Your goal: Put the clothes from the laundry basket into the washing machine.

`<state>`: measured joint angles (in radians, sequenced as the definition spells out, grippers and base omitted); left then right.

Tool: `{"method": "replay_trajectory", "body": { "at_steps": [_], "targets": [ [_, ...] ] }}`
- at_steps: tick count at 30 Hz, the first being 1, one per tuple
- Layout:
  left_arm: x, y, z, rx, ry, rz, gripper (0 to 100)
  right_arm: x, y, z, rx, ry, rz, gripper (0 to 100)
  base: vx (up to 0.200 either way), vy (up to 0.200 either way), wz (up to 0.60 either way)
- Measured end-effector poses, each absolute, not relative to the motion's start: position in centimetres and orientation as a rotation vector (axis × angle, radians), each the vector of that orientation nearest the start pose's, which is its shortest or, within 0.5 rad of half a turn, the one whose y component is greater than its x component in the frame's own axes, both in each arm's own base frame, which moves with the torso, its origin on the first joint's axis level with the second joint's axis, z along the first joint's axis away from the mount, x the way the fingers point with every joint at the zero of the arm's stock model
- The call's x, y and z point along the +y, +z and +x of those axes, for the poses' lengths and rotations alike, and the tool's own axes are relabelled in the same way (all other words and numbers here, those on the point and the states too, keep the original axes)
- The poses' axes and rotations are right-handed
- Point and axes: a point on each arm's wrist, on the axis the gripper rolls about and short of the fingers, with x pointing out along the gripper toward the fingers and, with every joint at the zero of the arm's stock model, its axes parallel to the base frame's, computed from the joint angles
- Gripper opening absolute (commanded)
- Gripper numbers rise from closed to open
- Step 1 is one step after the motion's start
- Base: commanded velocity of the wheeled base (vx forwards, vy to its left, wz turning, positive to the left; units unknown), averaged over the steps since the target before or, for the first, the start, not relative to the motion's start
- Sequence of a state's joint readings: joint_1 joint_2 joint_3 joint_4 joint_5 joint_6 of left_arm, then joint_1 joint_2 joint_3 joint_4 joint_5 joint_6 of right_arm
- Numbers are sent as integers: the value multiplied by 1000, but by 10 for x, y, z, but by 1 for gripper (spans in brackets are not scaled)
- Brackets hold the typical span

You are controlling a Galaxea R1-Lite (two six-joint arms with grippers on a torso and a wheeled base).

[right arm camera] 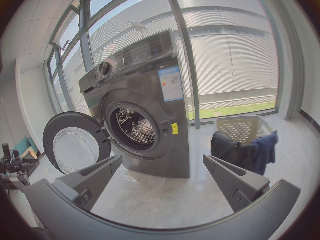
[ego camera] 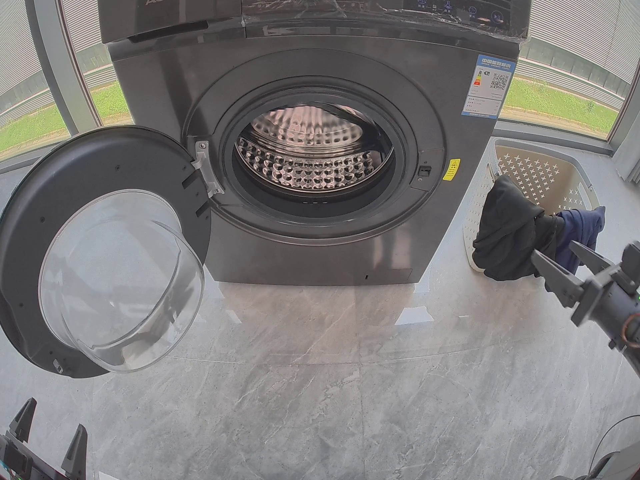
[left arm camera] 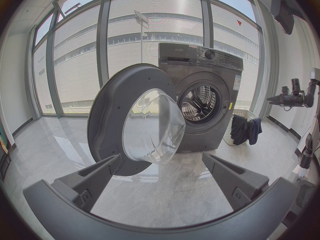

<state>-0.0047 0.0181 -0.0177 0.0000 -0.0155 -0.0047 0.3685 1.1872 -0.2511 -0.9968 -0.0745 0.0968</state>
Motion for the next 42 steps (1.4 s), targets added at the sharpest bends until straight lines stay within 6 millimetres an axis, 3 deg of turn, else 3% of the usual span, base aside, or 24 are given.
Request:
{"method": "replay_trajectory", "body": {
  "at_steps": [7, 10, 20, 25, 42],
  "targets": [
    [0, 81, -23, 0, -20, -5, 100, 16, 164, 79, -51, 186, 94, 100, 0, 0, 0],
    [0, 81, -23, 0, -20, -5, 100, 9, 148, 53, -2, 169, 80, 100, 0, 0, 0],
    [0, 81, -23, 0, -20, -6, 100, 1, 95, -6, 96, 127, 60, 100, 0, -60, 0],
    [0, 81, -23, 0, -18, -7, 100, -1, 84, -17, 52, 14, 31, 100, 0, -200, 0],
    [0, 81, -23, 0, -17, -5, 100, 0, 80, -23, -1, 45, -1, 100, 0, -200, 0]
  ]
}}
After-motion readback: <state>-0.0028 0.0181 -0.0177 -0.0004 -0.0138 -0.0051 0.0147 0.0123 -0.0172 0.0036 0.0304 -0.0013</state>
